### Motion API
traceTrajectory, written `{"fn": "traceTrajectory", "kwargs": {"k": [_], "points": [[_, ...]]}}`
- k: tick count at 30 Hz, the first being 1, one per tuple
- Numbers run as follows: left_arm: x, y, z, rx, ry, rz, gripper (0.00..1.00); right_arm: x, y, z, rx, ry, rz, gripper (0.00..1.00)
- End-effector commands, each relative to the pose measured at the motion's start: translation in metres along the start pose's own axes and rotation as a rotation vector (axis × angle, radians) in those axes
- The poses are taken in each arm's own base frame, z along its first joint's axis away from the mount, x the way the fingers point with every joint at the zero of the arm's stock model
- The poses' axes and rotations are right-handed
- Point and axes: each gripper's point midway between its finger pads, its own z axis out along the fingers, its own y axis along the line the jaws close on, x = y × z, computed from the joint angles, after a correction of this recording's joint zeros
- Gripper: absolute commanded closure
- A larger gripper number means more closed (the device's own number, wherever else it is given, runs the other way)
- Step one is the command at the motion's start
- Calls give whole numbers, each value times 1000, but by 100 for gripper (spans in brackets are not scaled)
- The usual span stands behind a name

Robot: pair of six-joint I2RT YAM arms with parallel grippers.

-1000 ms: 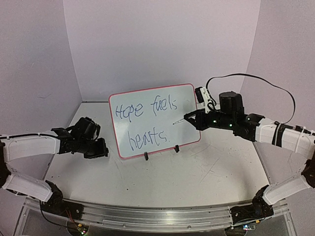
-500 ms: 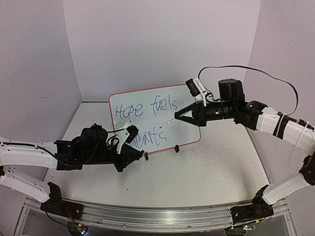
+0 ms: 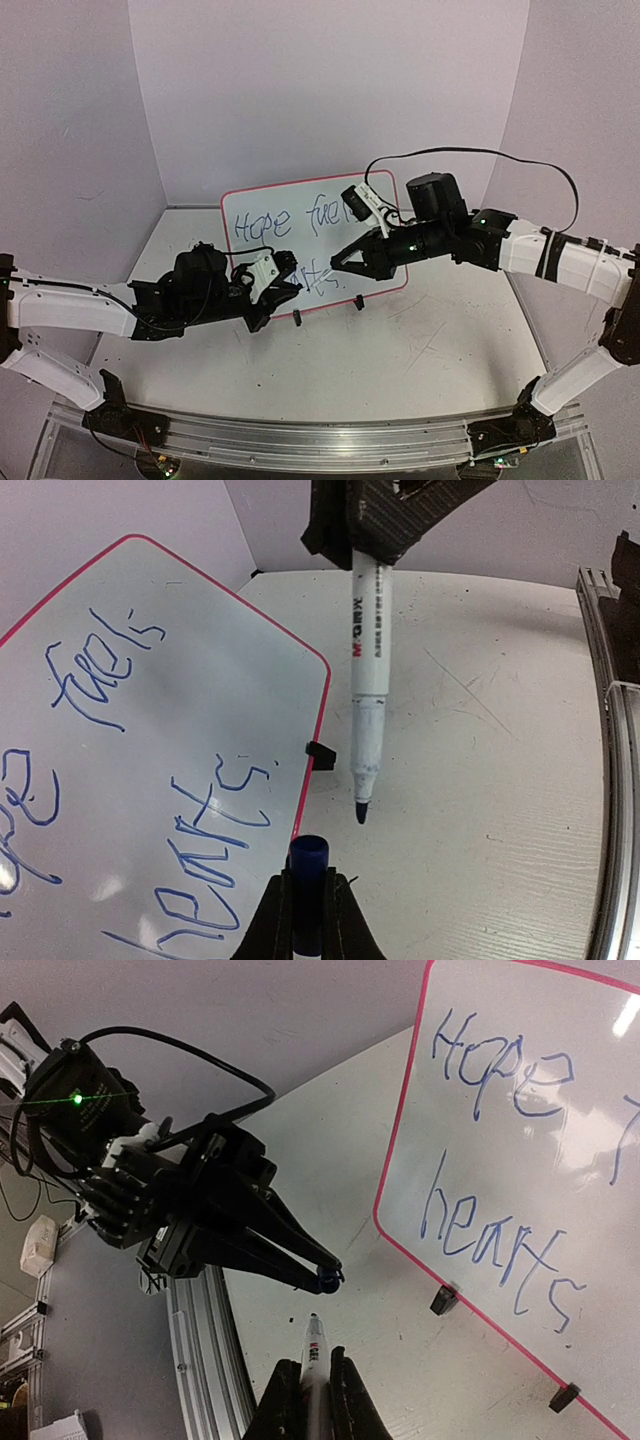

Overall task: Write a sentence on the whiteboard
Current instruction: Insert the whiteboard marker without the cap into the pen cap.

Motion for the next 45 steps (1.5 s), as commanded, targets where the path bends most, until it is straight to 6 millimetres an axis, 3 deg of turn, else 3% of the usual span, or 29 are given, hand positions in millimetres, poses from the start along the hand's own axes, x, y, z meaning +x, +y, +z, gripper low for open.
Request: {"fn": "traceTrajectory", "kwargs": {"k": [1, 20, 32, 37, 45], "points": [[-27, 0, 2, 22, -82, 23, 100, -16, -4, 2, 34, -36, -9, 100], [-28, -7, 8, 64, -83, -5, 100, -13, -6, 15, 26, -24, 3, 100], [-32, 1, 10, 25, -81, -21, 100, 1, -3, 41, -34, 30, 65, 100], [-30, 4, 10, 9, -75, -28, 100, 5, -3, 43, -34, 35, 72, 100], [-41, 7, 7, 4, -101, -29, 100, 17, -3, 60, -68, 78, 119, 100]]}}
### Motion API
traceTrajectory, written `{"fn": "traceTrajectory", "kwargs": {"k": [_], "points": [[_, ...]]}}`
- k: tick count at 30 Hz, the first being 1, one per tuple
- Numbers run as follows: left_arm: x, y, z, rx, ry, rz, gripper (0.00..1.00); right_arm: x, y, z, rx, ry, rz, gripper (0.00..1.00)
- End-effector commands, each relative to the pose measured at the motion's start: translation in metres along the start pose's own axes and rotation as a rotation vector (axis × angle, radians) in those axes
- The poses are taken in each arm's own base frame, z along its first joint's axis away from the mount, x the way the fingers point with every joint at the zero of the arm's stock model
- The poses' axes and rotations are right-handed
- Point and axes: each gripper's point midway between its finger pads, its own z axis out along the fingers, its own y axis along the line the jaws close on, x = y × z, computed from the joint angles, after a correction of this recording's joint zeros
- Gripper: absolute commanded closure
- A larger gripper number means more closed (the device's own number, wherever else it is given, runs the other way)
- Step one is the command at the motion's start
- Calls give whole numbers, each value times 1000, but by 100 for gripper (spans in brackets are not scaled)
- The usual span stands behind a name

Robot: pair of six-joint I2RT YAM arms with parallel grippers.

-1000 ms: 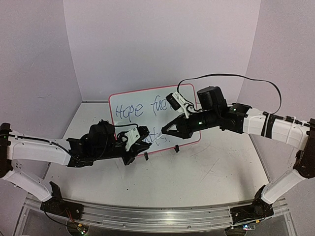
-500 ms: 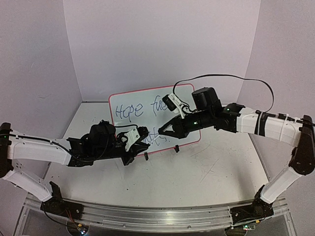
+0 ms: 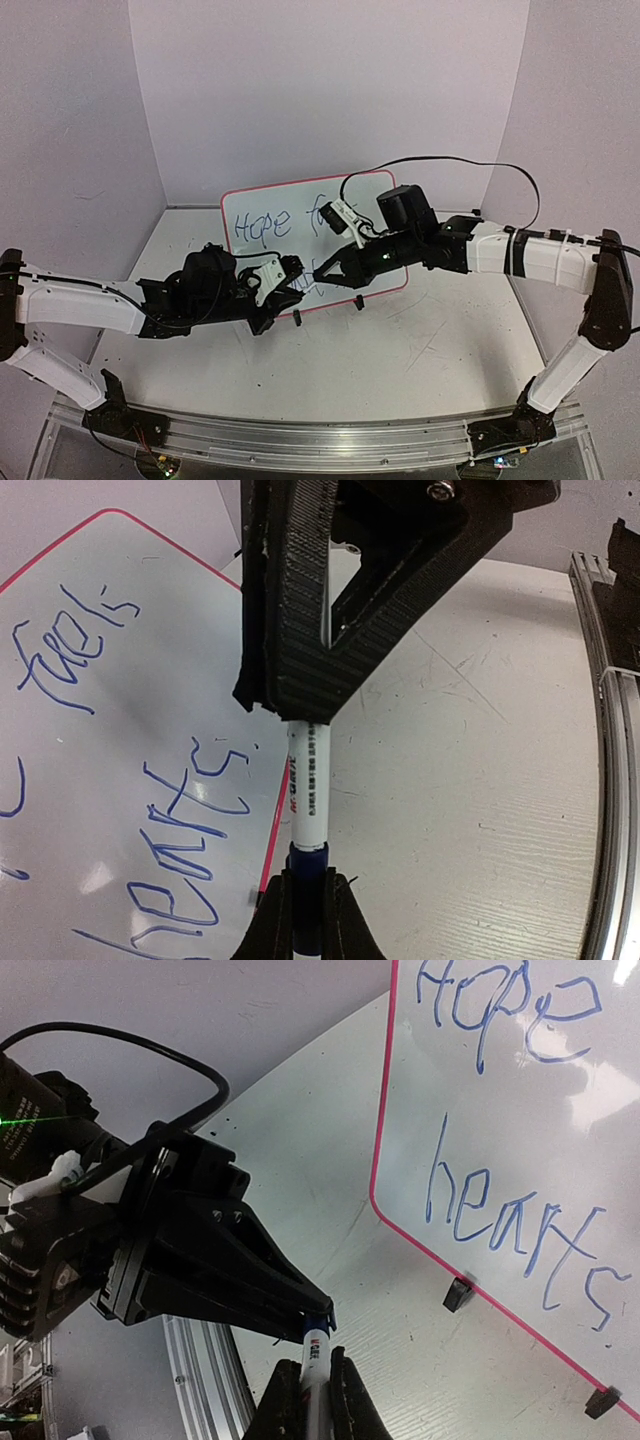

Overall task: Write a sentence on the whiteboard
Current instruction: Insert the whiteboard marker without the cap into the pen cap, then pick up the whiteboard marker from the center of the board.

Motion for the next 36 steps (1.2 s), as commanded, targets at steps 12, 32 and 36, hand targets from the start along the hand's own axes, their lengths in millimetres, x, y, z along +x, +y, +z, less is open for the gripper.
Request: {"fn": "traceTrajectory", "kwargs": {"k": [12, 32, 36], "points": [[-70, 14, -6, -36, -203, -16, 100, 33, 35, 61, -174, 135, 105, 100], [-75, 40, -66, -15, -296, -387, 14, 120, -83, -99, -38, 146, 686, 100], [-81, 53, -61, -43, -295, -454, 16, 146, -107, -108, -14, 172, 941, 100]]}}
